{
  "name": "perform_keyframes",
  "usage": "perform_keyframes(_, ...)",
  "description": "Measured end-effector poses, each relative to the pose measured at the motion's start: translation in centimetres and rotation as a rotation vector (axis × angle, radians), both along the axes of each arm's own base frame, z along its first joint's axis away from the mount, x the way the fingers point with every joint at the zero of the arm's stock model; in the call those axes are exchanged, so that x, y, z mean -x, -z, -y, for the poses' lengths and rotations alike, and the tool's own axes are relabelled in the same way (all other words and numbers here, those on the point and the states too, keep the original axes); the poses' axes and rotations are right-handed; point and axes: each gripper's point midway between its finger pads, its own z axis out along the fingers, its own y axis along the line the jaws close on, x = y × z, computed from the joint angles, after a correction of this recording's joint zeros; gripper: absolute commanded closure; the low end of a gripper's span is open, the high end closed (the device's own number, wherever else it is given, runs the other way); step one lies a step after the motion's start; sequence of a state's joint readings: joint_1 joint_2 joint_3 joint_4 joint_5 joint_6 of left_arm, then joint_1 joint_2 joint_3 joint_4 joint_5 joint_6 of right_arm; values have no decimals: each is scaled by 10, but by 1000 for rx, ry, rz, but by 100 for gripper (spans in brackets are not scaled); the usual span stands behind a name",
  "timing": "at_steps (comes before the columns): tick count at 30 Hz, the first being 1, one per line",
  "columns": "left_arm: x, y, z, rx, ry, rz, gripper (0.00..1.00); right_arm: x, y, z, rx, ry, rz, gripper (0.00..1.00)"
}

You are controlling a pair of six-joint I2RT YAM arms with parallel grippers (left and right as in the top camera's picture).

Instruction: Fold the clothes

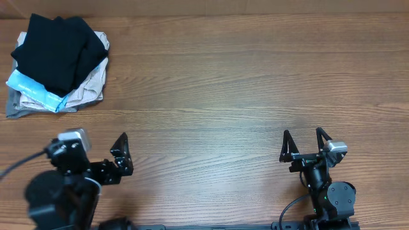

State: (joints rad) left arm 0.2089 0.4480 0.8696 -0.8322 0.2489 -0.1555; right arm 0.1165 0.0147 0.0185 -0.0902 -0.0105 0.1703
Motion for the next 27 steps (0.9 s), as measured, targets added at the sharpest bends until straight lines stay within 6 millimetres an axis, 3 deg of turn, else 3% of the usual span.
perform_keyframes(4,-16,33,-5,-23,-8,115,0,0,0,0,0,0,0,0)
perform_keyframes(12,-31,65,-11,-4,-40,330,0,0,0,0,0,0,0,0)
perform_keyframes(21,-36,110,-10,14,-64,328,0,0,0,0,0,0,0,0)
perform_keyframes(27,-38,128,-20,2,-129,299,0,0,0,0,0,0,0,0)
